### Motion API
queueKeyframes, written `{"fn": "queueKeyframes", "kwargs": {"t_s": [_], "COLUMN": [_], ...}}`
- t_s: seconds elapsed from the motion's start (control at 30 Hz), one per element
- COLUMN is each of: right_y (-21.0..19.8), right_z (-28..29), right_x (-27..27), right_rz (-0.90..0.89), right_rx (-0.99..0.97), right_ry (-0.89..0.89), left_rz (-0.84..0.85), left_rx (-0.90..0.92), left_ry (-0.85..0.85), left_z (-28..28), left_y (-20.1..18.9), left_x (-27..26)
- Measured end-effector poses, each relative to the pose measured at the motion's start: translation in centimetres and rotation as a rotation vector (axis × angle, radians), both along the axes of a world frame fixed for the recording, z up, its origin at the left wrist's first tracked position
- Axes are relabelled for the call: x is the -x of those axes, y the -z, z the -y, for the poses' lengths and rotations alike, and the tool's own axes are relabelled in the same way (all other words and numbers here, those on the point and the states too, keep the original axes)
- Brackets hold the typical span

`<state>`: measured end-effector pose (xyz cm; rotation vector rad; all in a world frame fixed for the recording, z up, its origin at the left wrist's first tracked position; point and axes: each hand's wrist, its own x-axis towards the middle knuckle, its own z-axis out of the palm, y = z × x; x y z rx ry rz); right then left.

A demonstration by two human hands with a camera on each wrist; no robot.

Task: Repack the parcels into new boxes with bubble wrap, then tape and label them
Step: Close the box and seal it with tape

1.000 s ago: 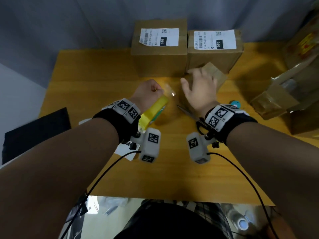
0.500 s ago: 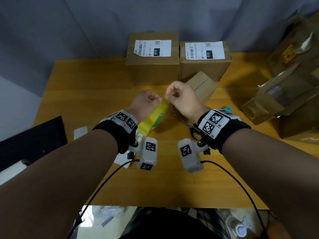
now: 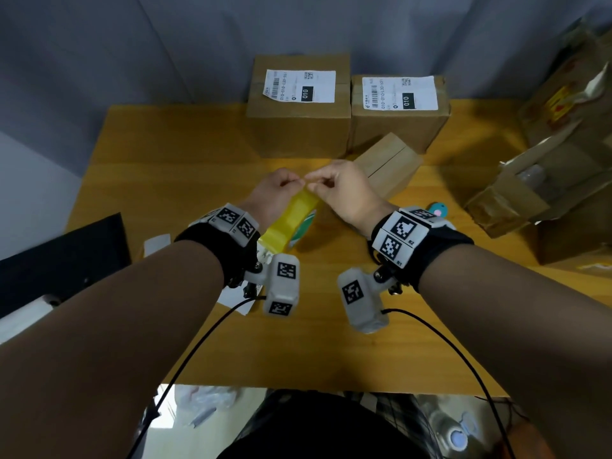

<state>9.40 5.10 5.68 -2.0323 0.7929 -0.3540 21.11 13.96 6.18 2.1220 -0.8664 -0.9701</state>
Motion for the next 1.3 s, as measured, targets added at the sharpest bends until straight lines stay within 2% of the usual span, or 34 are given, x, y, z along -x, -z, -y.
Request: {"fn": "queueKeyframes", "kwargs": {"t_s": [0.33, 0.5, 0.6, 0.73, 0.8, 0.87, 0.93, 1.03, 1.13, 1.23, 1.3], "right_y": [-0.4, -0.8, -1.3, -1.0, -0.5, -0.2, 0.2, 1.4, 1.9, 1.7, 1.7], "right_z": [-0.4, -0.2, 0.4, 1.5, 2.2, 3.2, 4.6, 6.7, 7.9, 8.2, 7.7], "right_x": [-0.4, -0.2, 0.4, 1.9, 2.9, 4.0, 4.9, 5.5, 5.3, 5.4, 5.4], "right_rz": [-0.159, -0.275, -0.372, -0.469, -0.449, -0.415, -0.464, -0.668, -0.683, -0.67, -0.665], "right_rx": [0.117, 0.297, 0.312, 0.38, 0.402, 0.449, 0.486, 0.343, 0.171, 0.136, 0.126], "right_ry": [0.002, -0.02, -0.035, -0.062, -0.007, 0.127, 0.215, 0.199, 0.188, 0.221, 0.25], "left_rz": [0.024, 0.013, 0.161, 0.164, 0.204, 0.278, 0.347, 0.516, 0.693, 0.74, 0.738], "left_rx": [0.102, -0.041, -0.144, -0.045, -0.029, -0.027, -0.023, -0.095, -0.237, -0.398, -0.371], "left_ry": [0.079, 0.122, 0.226, 0.248, 0.228, 0.183, 0.191, 0.323, 0.494, 0.509, 0.427], "left_z": [-1.4, -1.4, -1.0, 0.0, 0.6, 0.9, 1.2, 1.5, 1.8, 2.3, 2.9], "left_y": [0.1, -0.1, -0.5, -1.4, -1.7, -1.6, -0.9, 1.3, 3.2, 3.8, 3.7], "left_x": [-0.4, -0.7, -0.8, -0.1, -0.2, -0.8, -1.6, -2.7, -2.8, -1.9, -1.0]}}
